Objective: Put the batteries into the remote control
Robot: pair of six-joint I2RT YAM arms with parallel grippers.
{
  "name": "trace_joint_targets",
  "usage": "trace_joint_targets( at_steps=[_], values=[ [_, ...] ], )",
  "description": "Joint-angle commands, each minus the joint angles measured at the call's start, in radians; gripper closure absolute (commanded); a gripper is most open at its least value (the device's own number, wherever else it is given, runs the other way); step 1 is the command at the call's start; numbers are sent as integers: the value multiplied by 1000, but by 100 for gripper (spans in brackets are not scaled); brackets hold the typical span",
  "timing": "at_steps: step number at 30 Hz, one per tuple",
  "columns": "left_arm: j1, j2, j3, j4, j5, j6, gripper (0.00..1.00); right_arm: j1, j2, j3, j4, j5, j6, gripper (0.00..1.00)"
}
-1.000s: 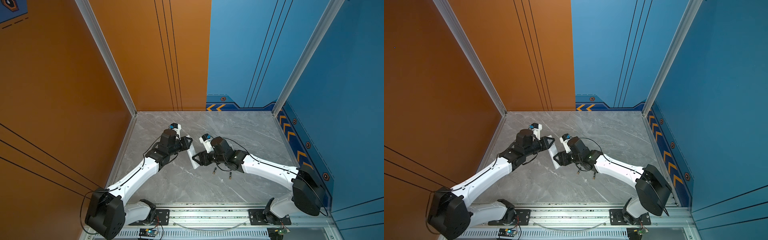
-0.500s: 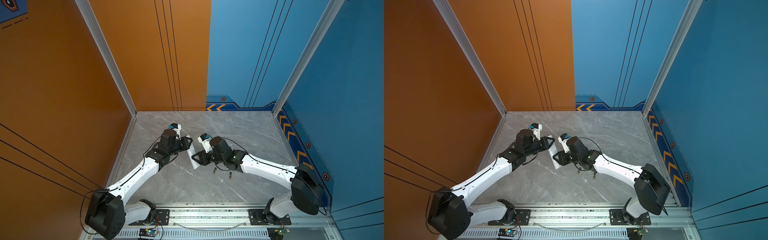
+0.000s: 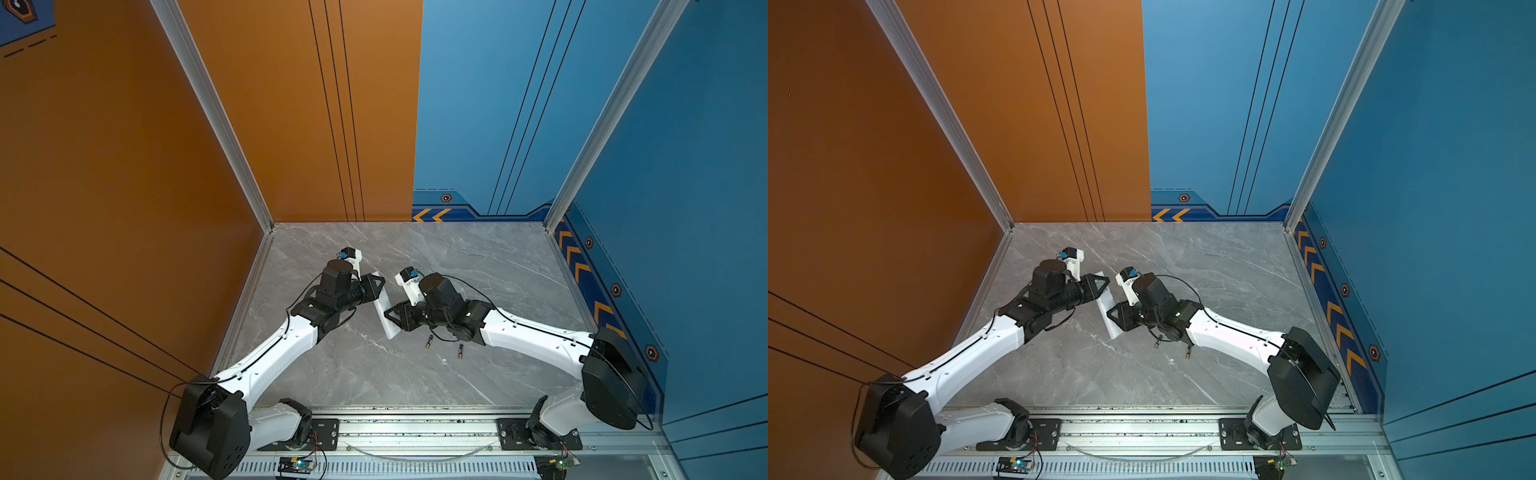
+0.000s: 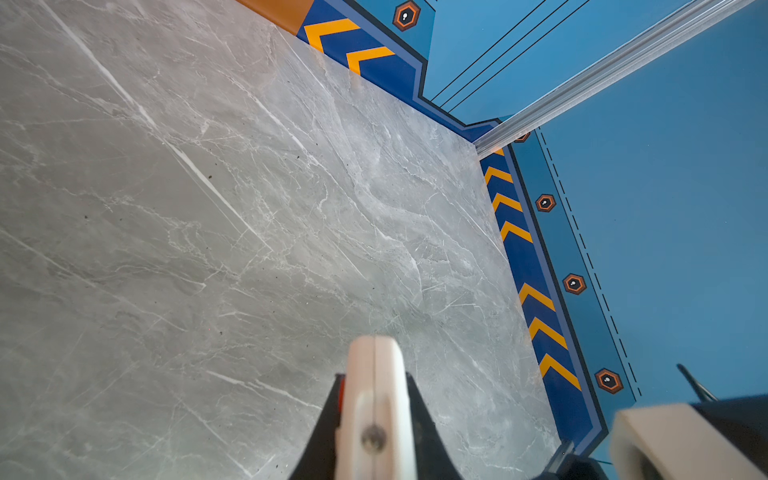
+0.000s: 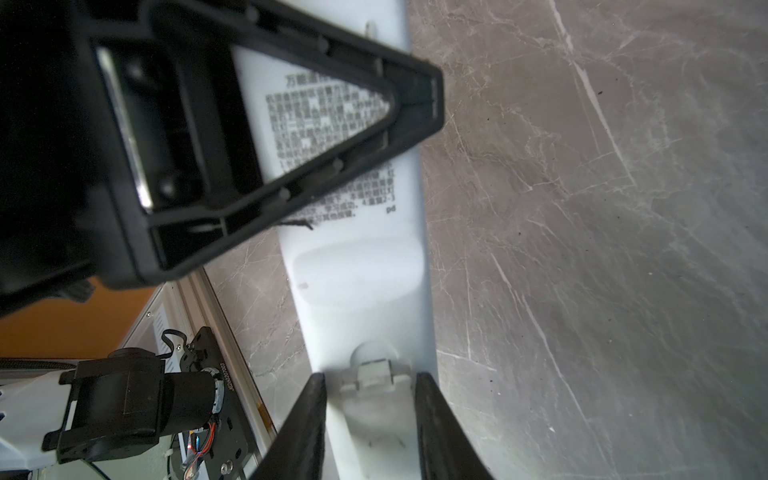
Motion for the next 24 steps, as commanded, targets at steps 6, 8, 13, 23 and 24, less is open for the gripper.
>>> trace_joint_targets(
  at_steps=[6,8,13,23,24],
  values=[
    [14,-28,-11,30,28,-4,100,4,10,30,14,-20,-8,70],
    [15,-26,-10,30,29,-4,100,3,10,29,14,-20,-9,71],
    [20,-26,-10,31,32,-6,100,4,7,29,22,-22,-9,73],
    [26,-31,-20,36,39,-7,100,3,3,24,41,-33,-9,78],
    [27,-34,-22,37,38,-7,100,3,2,23,43,-33,-9,78]
  ],
)
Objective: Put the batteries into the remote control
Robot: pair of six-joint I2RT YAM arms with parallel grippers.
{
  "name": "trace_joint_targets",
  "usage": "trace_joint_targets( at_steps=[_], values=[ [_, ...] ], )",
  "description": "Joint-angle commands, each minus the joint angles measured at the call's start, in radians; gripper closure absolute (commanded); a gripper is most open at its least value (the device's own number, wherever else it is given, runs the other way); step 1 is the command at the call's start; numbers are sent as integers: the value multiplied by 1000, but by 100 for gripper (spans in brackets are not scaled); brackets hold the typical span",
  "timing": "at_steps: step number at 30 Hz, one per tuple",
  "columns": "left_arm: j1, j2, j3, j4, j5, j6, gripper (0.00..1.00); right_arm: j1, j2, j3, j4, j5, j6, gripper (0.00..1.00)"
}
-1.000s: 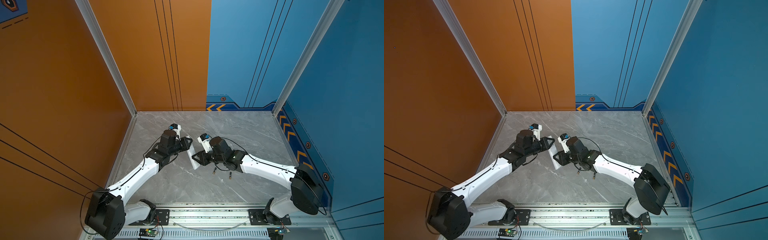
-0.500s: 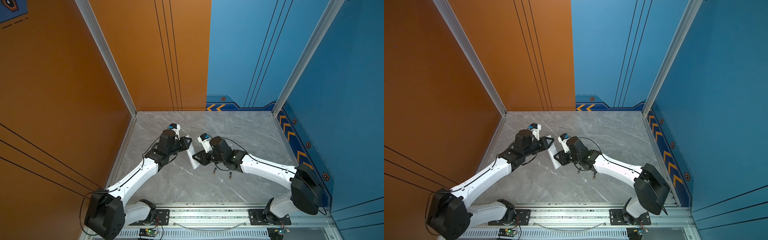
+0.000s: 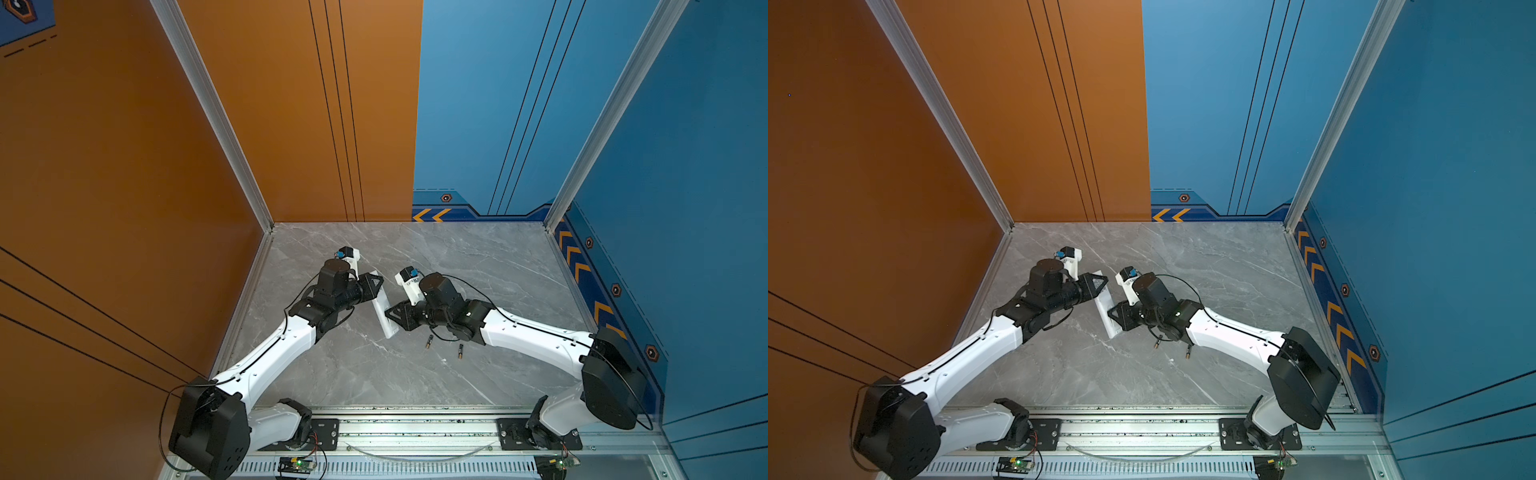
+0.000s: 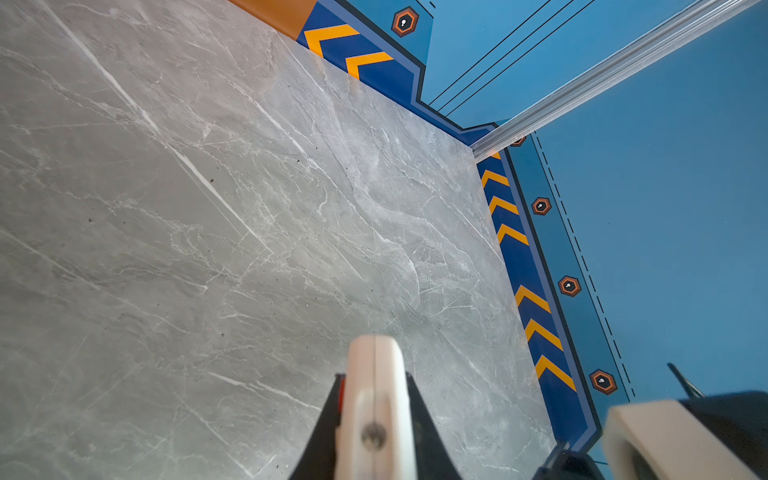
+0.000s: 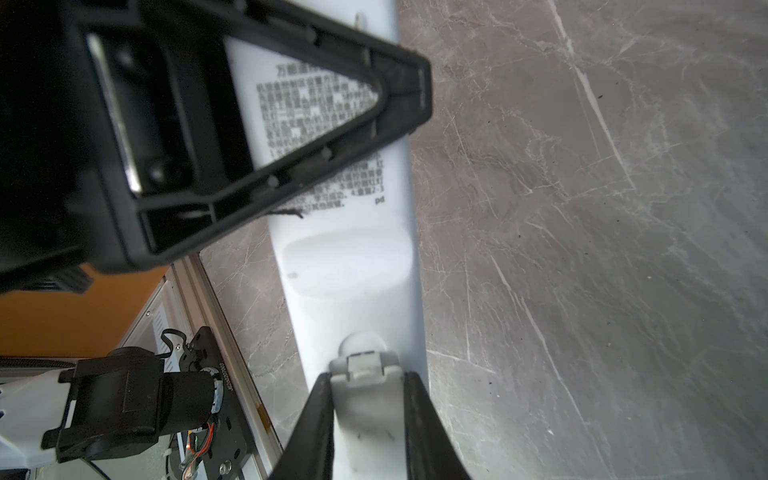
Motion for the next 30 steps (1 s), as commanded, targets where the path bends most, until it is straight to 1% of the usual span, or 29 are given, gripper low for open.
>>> trace_joint_targets(
  at_steps=[1,6,30],
  values=[
    [9,-24,-18,37,20,-6,100,4,0,22,42,-28,-4,79],
    [13,-30,-23,35,20,-5,100,6,-2,23,46,-29,-9,81],
    [27,-18,-72,50,8,6,100,24,-27,19,36,14,-35,80]
  ],
)
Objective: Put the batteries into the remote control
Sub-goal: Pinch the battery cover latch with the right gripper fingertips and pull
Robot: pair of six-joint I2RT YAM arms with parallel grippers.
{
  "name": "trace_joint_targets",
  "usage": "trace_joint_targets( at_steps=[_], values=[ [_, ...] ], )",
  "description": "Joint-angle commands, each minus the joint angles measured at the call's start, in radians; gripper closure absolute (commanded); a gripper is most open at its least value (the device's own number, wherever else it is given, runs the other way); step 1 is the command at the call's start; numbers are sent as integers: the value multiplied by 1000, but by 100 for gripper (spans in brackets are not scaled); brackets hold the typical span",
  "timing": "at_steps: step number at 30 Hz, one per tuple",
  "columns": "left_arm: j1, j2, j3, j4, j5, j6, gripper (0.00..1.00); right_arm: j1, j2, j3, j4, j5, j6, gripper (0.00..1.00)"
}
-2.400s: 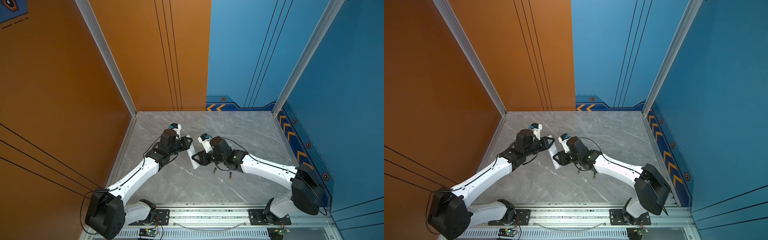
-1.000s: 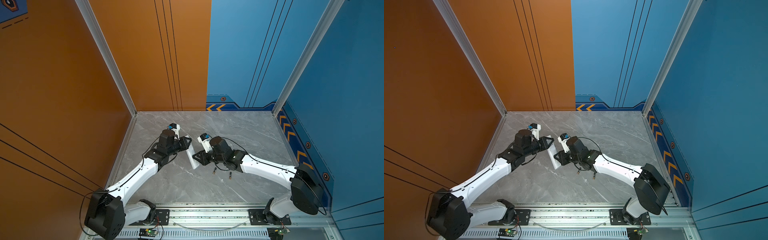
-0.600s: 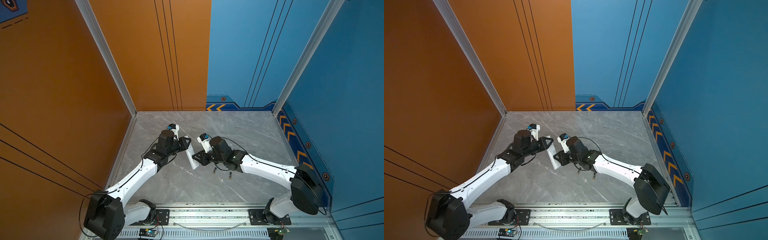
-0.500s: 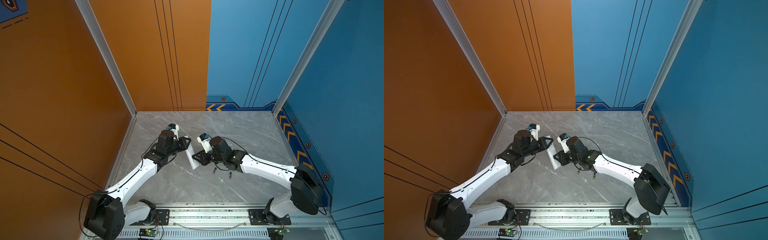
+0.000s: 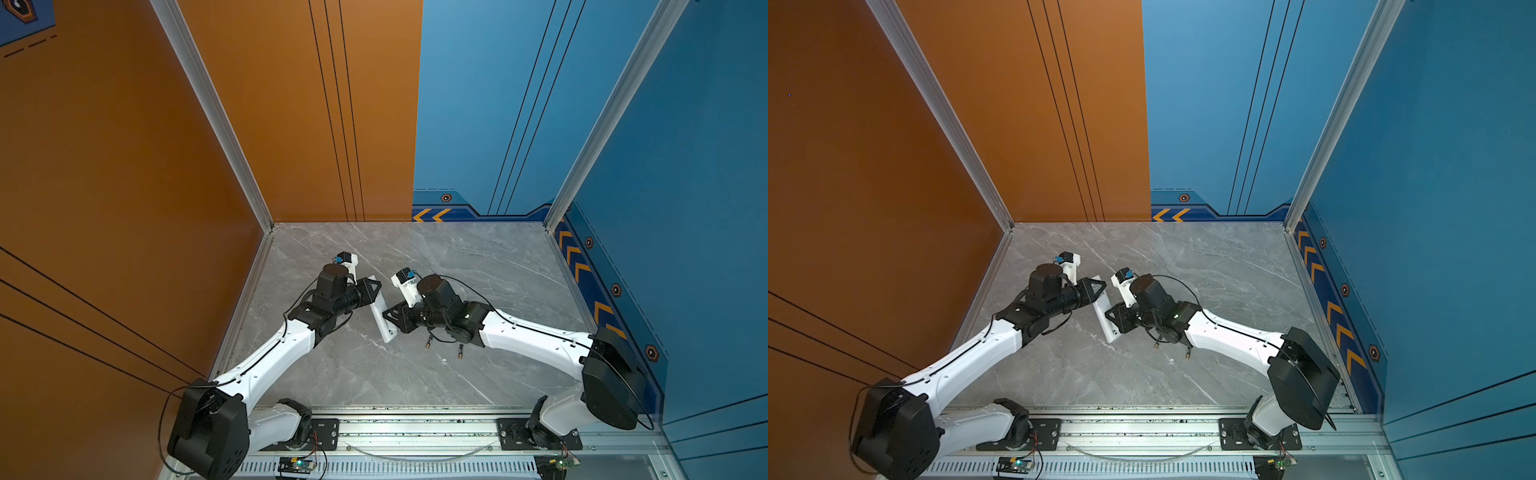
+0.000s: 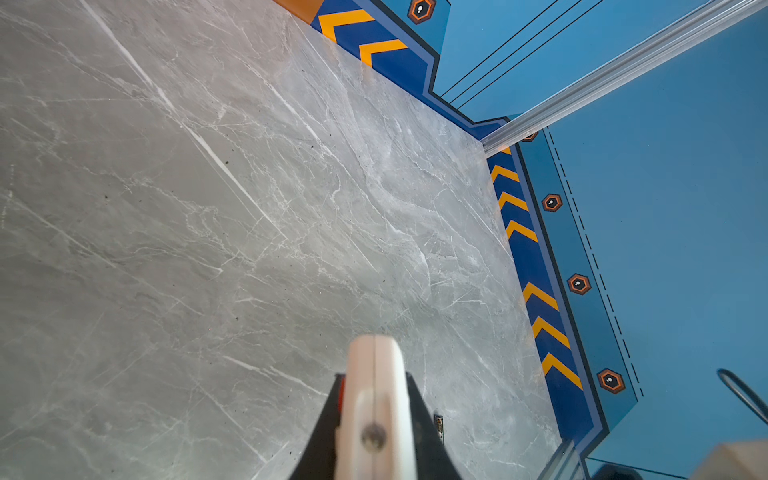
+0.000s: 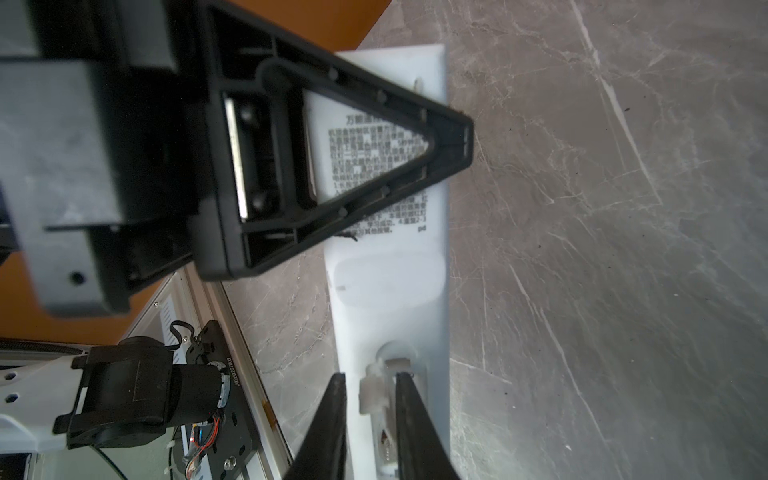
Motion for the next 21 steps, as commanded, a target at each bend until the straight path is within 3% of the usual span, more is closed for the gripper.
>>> trace_joint_targets(
  at_steps=[1,21],
  values=[
    [14,-4,-18,32,2,10,100,3,-28,18,8,18,-13,80],
    [33,-10,-19,41,19,4,100,12,26,19,-12,45,-37,81]
  ],
)
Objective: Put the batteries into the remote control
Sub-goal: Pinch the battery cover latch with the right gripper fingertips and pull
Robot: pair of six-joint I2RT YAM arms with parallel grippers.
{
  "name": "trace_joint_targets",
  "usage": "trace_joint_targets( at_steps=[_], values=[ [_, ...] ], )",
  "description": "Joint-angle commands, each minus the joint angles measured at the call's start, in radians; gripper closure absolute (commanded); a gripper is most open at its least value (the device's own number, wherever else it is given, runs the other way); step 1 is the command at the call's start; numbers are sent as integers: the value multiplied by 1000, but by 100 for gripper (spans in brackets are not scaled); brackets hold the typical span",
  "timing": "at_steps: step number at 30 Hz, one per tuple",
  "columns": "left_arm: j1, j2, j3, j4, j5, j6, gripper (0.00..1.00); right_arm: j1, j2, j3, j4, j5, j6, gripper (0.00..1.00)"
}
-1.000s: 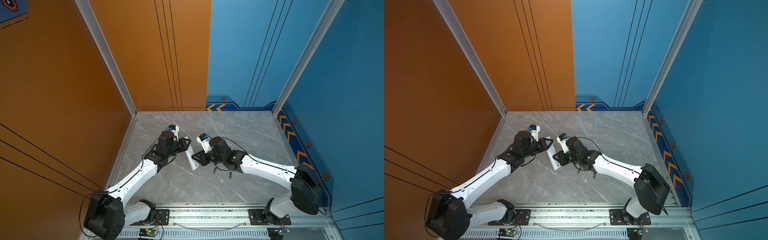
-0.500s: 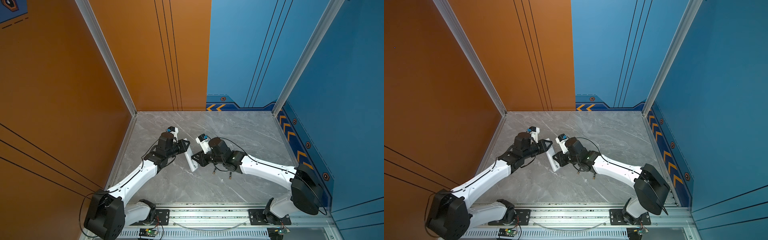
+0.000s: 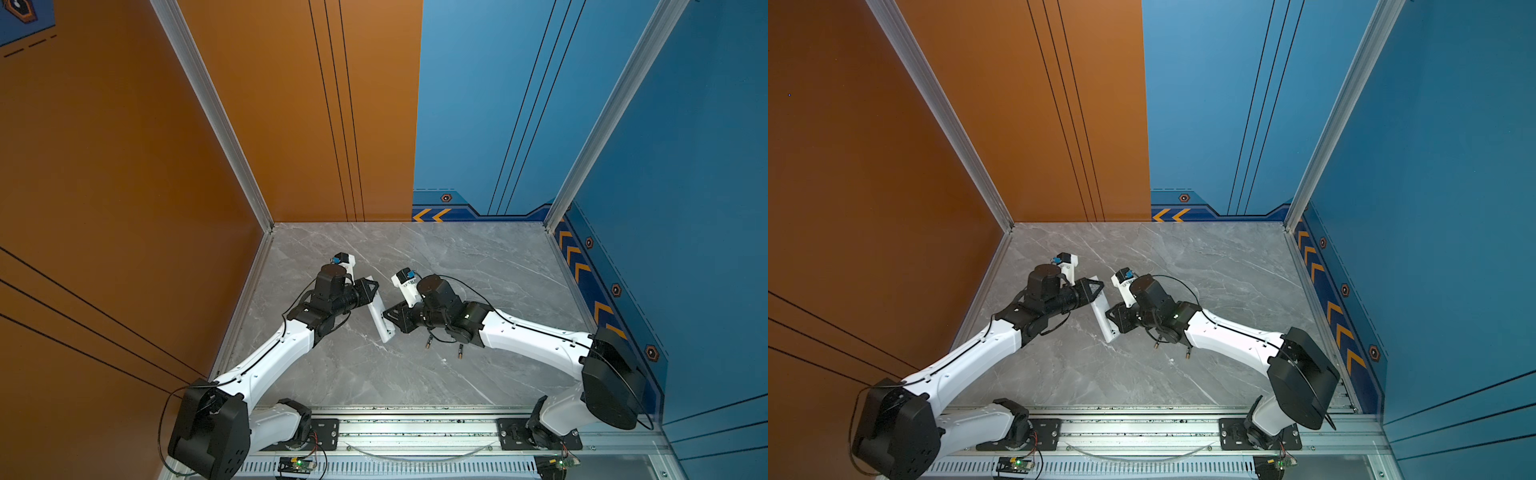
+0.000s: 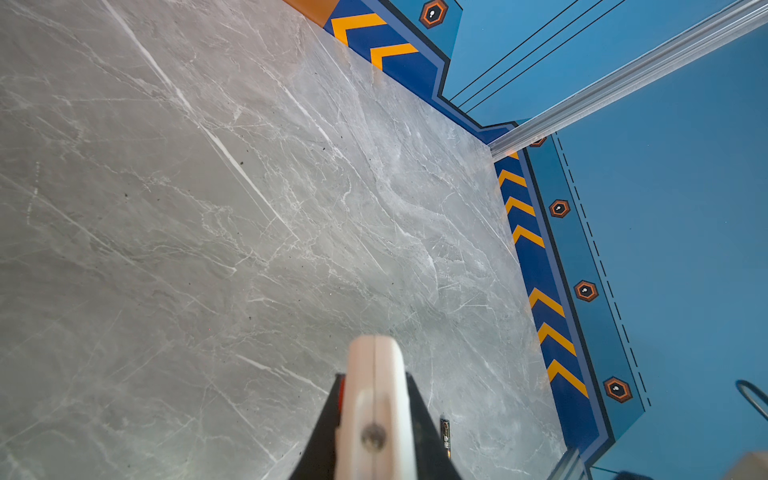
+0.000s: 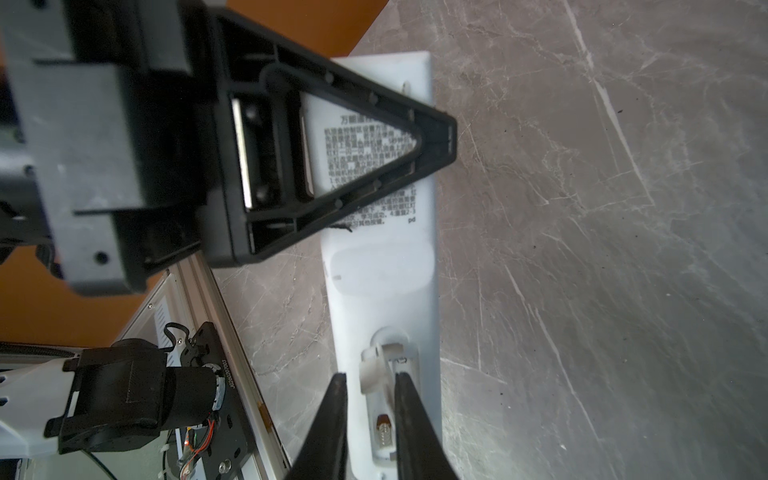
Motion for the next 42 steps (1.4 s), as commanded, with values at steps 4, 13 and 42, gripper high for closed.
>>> trace_joint_targets(
  at_steps=[4,13,42],
  values=[
    [15,-12,-11,44,21,1,100,11,33,17,-14,36,-35,81],
    [22,-20,-11,44,26,-1,100,18,56,9,-15,49,-47,86],
    [50,8,-26,64,41,-1,100,69,-6,60,-142,276,-159,100]
  ],
)
